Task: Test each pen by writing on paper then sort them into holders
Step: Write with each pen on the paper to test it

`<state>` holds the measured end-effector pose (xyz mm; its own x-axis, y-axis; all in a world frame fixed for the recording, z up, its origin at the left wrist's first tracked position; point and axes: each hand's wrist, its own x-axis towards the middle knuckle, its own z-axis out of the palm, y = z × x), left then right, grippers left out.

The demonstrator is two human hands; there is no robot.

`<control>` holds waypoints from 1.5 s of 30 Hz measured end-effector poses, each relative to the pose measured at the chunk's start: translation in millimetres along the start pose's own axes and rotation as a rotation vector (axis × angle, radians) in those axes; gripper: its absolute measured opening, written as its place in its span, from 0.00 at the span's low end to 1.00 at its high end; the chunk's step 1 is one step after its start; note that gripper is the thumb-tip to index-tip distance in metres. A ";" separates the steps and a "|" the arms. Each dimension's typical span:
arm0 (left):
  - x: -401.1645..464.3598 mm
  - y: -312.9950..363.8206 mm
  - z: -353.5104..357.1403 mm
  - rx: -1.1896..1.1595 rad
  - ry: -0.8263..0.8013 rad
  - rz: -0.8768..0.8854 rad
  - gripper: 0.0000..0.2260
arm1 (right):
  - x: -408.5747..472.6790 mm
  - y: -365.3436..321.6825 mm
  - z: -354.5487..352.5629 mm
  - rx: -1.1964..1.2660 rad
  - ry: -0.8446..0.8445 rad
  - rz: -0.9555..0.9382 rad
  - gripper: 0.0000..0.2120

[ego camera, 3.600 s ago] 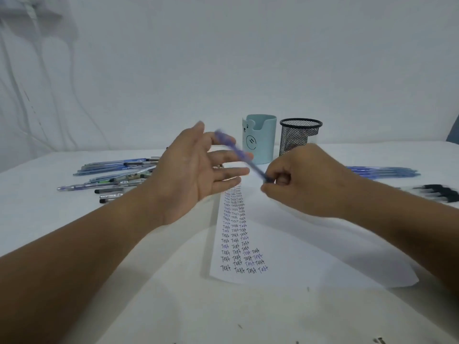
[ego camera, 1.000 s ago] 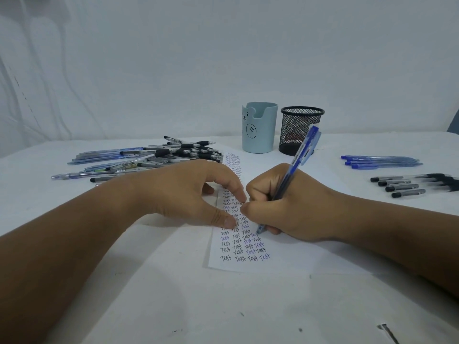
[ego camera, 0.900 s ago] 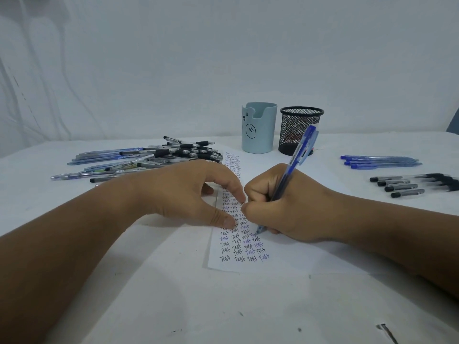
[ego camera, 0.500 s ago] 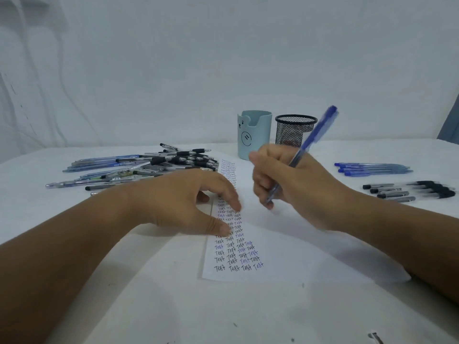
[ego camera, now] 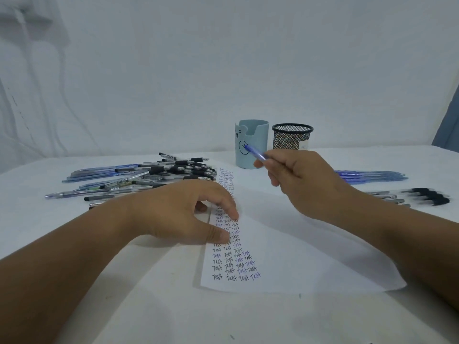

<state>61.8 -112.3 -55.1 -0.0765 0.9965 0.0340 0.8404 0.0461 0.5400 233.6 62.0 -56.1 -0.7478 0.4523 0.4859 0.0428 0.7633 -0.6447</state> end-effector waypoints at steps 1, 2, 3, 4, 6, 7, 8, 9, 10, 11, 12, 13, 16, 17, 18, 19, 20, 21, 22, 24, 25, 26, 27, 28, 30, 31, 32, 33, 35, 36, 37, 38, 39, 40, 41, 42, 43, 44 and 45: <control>-0.2 0.5 0.0 -0.004 0.001 -0.004 0.14 | -0.7 1.1 0.7 -0.017 -0.020 -0.001 0.11; -0.2 0.7 0.0 -0.007 0.002 -0.008 0.13 | -1.3 2.1 1.5 -0.033 -0.035 -0.001 0.11; 0.0 1.3 0.3 -0.012 0.004 -0.008 0.12 | -1.3 2.9 2.2 -0.052 -0.044 -0.002 0.11; 0.1 1.6 1.0 -0.017 0.008 -0.008 0.11 | -1.0 3.4 2.7 -0.073 -0.049 -0.008 0.11; 0.8 2.1 2.9 -0.027 0.029 -0.011 0.09 | -0.2 3.9 2.7 -0.110 -0.061 -0.023 0.11; 1.2 2.6 4.0 -0.030 0.046 -0.019 0.09 | 0.0 4.0 2.4 -0.132 -0.078 -0.032 0.11; 1.8 2.8 5.3 -0.029 0.067 -0.027 0.08 | 0.2 3.9 1.6 -0.161 -0.102 -0.042 0.11; 2.6 2.7 6.6 -0.023 0.090 -0.032 0.08 | 0.8 4.3 0.6 -0.191 -0.127 -0.048 0.10; 3.4 2.4 7.8 -0.012 0.115 -0.033 0.08 | 2.0 5.2 -1.2 -0.210 -0.147 -0.044 0.09; 4.2 2.4 9.2 0.000 0.140 -0.030 0.07 | 3.5 6.5 -4.1 -0.215 -0.161 -0.033 0.08; 5.1 2.1 10.7 0.012 0.164 -0.023 0.07 | 5.4 8.0 -8.2 -0.218 -0.170 -0.020 0.07; 6.0 1.7 12.1 0.024 0.186 -0.014 0.06 | 8.1 10.4 -13.4 -0.231 -0.170 -0.010 0.07; 6.8 -0.2 15.6 0.051 0.224 0.007 0.06 | 19.5 21.6 -38.2 -0.385 -0.148 -0.003 0.05; 6.7 -0.4 15.9 0.058 0.225 0.015 0.06 | 23.3 26.6 -49.1 -0.458 -0.157 0.006 0.05; 6.4 -1.1 15.8 0.068 0.224 0.022 0.06 | 26.4 32.5 -60.5 -0.518 -0.178 0.033 0.05; 8.2 -0.3 16.0 0.075 0.222 0.030 0.06 | 27.3 38.7 -74.9 -0.564 -0.205 0.074 0.06; 6.1 -1.6 15.3 0.077 0.222 0.024 0.06 | 29.1 44.2 -84.5 -0.585 -0.240 0.118 0.08; 6.0 -1.3 15.1 0.073 0.219 0.023 0.06 | 29.4 50.3 -96.1 -0.601 -0.266 0.169 0.10; 6.1 -1.2 15.0 0.067 0.212 0.022 0.06 | 28.9 55.5 -106.9 -0.612 -0.279 0.213 0.11; 6.5 -0.3 15.0 0.058 0.204 0.022 0.07 | 27.9 64.9 -126.4 -0.644 -0.298 0.284 0.09; 6.8 0.2 15.0 0.050 0.201 0.025 0.07 | 27.3 68.5 -134.6 -0.661 -0.315 0.319 0.09; 6.9 0.4 15.0 0.045 0.198 0.028 0.07 | 27.0 71.5 -140.9 -0.674 -0.333 0.355 0.09; 7.1 0.1 14.9 0.044 0.197 0.032 0.07 | 26.9 74.3 -145.5 -0.680 -0.345 0.386 0.09; 7.1 -0.1 14.9 0.043 0.197 0.033 0.08 | 27.0 77.3 -147.8 -0.688 -0.349 0.411 0.09; 7.2 -1.1 14.9 0.034 0.195 0.039 0.09 | 27.4 82.2 -147.4 -0.711 -0.344 0.440 0.08; 7.2 -1.0 14.8 0.028 0.197 0.041 0.09 | 27.8 85.2 -146.1 -0.721 -0.335 0.448 0.08; 7.1 -0.6 14.6 0.026 0.200 0.038 0.10 | 28.0 88.0 -144.6 -0.728 -0.322 0.453 0.09; 7.0 -0.2 14.2 0.028 0.203 0.038 0.10 | 28.3 90.7 -143.2 -0.737 -0.308 0.454 0.08; 6.8 0.3 13.8 0.037 0.200 0.043 0.11 | 29.5 95.5 -142.4 -0.760 -0.287 0.446 0.08; 6.9 0.5 13.4 0.038 0.199 0.042 0.10 | 30.3 97.5 -142.6 -0.770 -0.285 0.447 0.08; 7.0 0.7 13.3 0.037 0.199 0.039 0.10 | 30.5 99.0 -142.7 -0.778 -0.291 0.451 0.09; 7.1 1.2 13.1 0.038 0.201 0.036 0.10 | 30.3 99.2 -142.8 -0.782 -0.297 0.449 0.11; 7.2 1.7 13.1 0.041 0.202 0.037 0.10 | 30.0 98.0 -142.5 -0.783 -0.301 0.436 0.13; 7.1 2.5 12.8 0.041 0.201 0.036 0.10 | 29.8 95.0 -141.0 -0.780 -0.297 0.407 0.16; 6.7 3.7 12.6 0.040 0.197 0.032 0.10 | 29.5 89.9 -137.9 -0.773 -0.286 0.361 0.18; 5.9 4.6 12.2 0.036 0.194 0.027 0.10 | 29.4 83.2 -132.3 -0.762 -0.272 0.303 0.19; 5.1 4.6 11.5 0.027 0.196 0.020 0.10 | 28.7 73.8 -124.0 -0.744 -0.260 0.240 0.18; 4.2 4.6 10.8 0.013 0.210 0.010 0.10 | 27.8 63.4 -112.8 -0.710 -0.254 0.176 0.17; 3.9 4.8 9.7 0.005 0.235 -0.008 0.10 | 25.8 53.0 -99.6 -0.661 -0.260 0.107 0.16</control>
<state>70.7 -107.5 -60.5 -0.2058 0.9524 0.2249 0.8420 0.0552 0.5367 282.5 160.1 -18.9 -0.8473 0.4785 0.2306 0.4553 0.8778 -0.1486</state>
